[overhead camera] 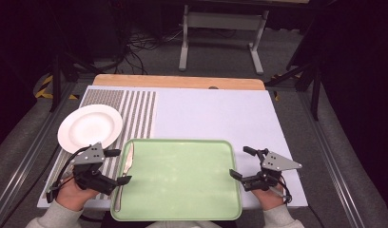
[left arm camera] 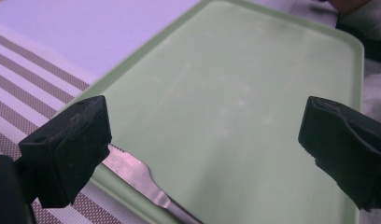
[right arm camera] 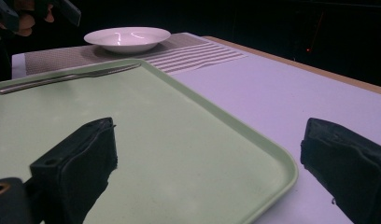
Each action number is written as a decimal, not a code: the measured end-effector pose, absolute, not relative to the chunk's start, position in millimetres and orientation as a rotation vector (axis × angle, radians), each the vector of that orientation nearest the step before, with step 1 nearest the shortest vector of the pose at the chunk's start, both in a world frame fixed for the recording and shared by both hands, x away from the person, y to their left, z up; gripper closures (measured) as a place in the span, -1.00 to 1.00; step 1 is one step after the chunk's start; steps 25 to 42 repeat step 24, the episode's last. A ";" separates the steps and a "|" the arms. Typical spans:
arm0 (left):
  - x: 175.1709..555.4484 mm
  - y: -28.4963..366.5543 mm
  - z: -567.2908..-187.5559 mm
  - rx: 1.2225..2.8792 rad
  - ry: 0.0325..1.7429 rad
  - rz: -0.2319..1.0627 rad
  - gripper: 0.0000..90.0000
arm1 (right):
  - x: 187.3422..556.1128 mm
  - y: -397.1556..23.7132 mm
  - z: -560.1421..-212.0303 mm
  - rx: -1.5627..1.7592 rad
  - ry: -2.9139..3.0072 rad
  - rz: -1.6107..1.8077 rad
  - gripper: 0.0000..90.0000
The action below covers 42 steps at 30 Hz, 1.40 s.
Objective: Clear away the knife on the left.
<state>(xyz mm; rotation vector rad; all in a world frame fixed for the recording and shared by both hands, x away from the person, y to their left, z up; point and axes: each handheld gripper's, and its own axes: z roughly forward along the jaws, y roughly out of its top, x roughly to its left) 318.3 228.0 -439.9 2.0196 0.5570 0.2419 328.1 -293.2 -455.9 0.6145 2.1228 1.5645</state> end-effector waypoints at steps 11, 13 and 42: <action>309.9 254.5 -478.4 1.790 0.583 0.300 -0.94 | 327.2 -296.2 -456.4 0.629 2.111 1.583 -0.90; 307.9 259.7 -486.9 1.719 0.608 0.306 -0.94 | 326.9 -297.4 -456.6 0.635 2.107 1.583 -0.91; 302.4 258.3 -490.6 1.717 0.568 0.353 -0.96 | 327.5 -299.4 -459.1 0.646 2.109 1.591 -0.90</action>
